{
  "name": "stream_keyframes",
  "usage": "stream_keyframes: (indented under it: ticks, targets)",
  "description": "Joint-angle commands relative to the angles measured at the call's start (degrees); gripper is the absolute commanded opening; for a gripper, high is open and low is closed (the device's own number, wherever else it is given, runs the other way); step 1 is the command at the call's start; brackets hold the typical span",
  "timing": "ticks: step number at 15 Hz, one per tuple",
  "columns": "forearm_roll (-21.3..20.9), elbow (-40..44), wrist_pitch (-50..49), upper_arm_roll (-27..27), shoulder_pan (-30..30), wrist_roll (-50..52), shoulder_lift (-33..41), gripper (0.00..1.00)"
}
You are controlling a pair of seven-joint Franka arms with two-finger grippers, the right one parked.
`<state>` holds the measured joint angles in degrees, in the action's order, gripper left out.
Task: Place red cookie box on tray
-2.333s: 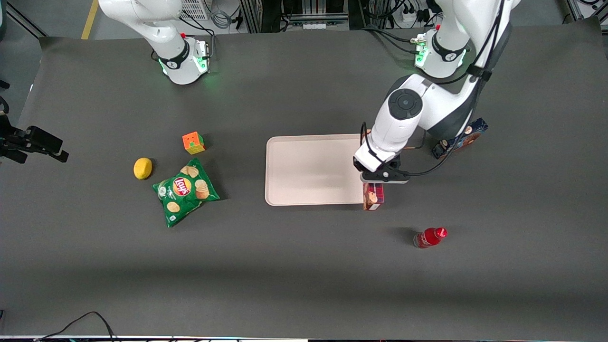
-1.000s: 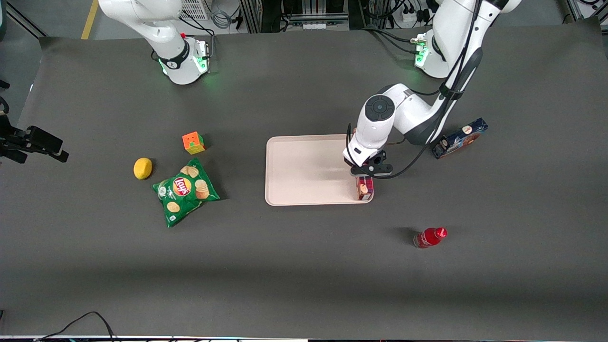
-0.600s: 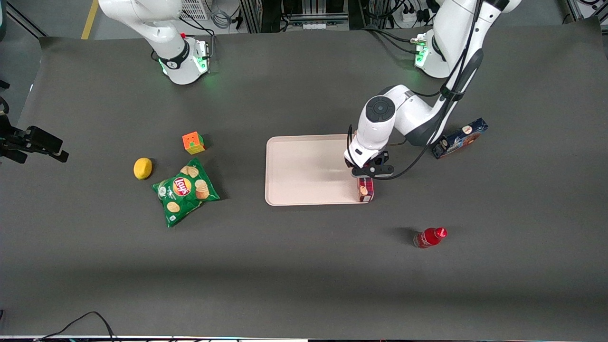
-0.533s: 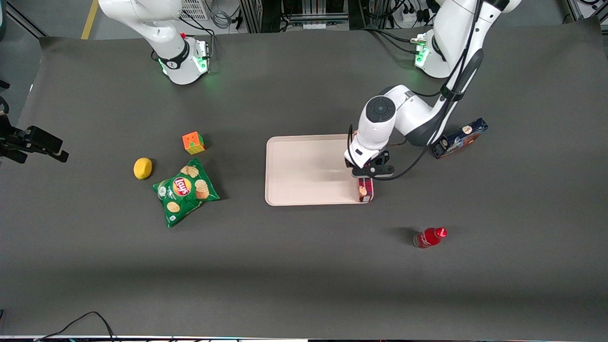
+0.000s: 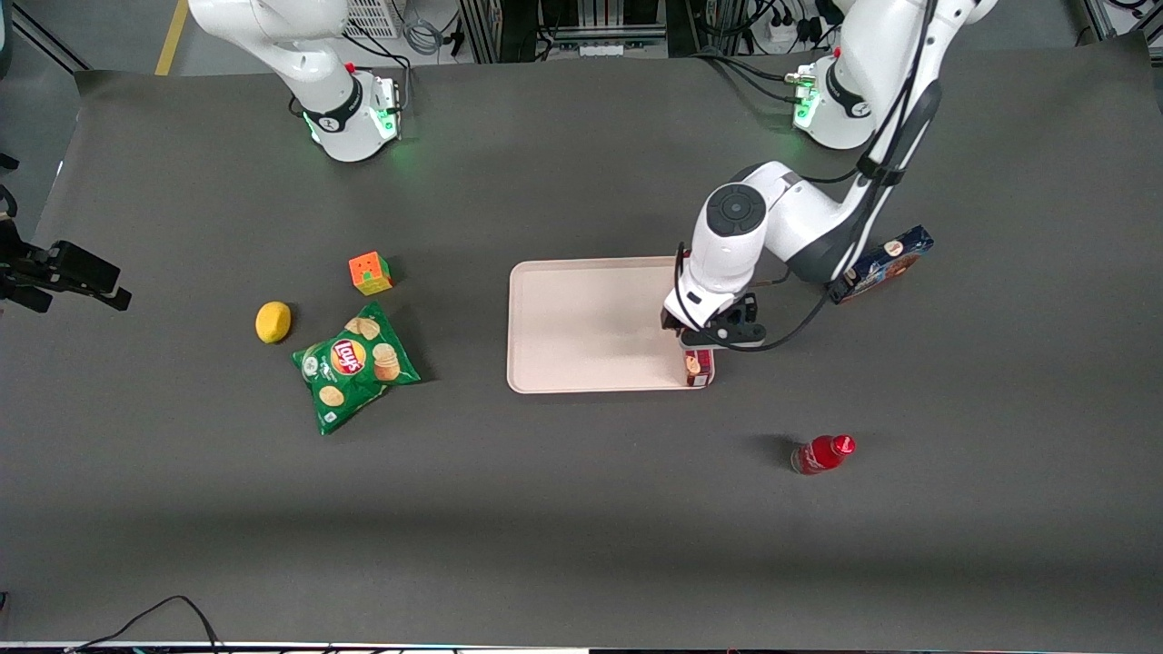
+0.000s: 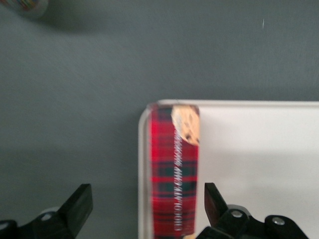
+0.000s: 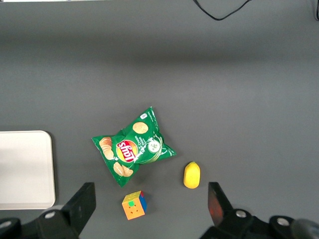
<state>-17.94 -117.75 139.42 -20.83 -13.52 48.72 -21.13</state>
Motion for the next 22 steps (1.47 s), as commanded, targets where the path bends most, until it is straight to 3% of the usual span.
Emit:
stream_keyframes:
  ticks: [1, 3, 6, 14, 18, 22]
  targets:
    - [11.8, 4.7, -10.3, 0.3, 4.0, -15.4, 6.1, 1.0]
    - [16.2, 8.9, -18.2, 2.5, 6.3, -25.3, 8.4, 1.0]
    - [16.6, 13.8, -27.6, 6.5, 9.2, -35.5, 12.0, 1.0]
    - [17.4, 17.6, -38.1, 13.7, 13.3, -36.2, 23.3, 1.0]
    - [21.0, 17.9, -39.9, 14.4, 15.7, -37.9, 26.4, 1.0]
    - [20.2, 18.6, -41.0, 14.8, 15.8, -42.2, 27.3, 1.0]
